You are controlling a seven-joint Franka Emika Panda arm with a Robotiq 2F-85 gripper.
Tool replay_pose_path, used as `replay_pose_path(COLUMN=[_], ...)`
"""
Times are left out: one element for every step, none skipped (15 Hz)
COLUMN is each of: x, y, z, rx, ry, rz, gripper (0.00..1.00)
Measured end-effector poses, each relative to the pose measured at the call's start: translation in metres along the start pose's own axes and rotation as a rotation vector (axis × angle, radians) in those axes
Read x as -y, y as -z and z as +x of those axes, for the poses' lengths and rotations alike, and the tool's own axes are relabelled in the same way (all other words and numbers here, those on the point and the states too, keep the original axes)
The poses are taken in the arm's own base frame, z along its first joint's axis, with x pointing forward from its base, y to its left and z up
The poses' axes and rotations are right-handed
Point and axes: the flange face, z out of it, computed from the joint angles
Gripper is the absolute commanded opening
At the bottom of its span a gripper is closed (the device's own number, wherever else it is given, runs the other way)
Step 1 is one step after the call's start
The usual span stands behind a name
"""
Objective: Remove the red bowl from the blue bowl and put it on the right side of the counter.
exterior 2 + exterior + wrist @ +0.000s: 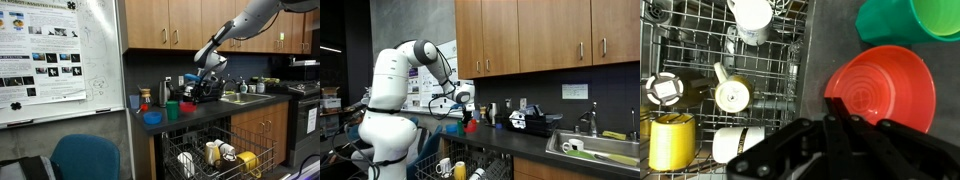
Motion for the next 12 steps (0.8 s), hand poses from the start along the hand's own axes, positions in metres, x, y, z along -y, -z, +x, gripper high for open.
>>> replay_pose_path(x=[-0.001,-0.001,-0.002,-0.002,-0.003,-0.003,-0.003,-0.004,-0.004,-0.004,-0.003,-0.002], y=[-0.004,-0.008,-0.012,-0.016,-0.02,-0.023,-0.025,-0.027,-0.028,-0.028,-0.027,-0.026], z=[0.0,0.001,0.001,0.0,0.0,0.0,0.0,0.0,0.0,0.0,0.0,-0.001], rx=[0.002,0.005,0.008,0.013,0.018,0.024,0.028,0.031,0.031,0.031,0.031,0.032], ry=[-0.002,-0.003,-0.003,-0.004,-0.005,-0.005,-0.005,-0.004,-0.003,-0.001,0.001,0.004], rz=[-0.006,-0.011,-0.014,-0.015,-0.015,-0.015,-0.016,-0.017,-0.018,-0.018,-0.016,-0.012], gripper=[0.01,0.01,0.15,0.3,0.34,0.41,0.47,0.53,0.6,0.66,0.75,0.82])
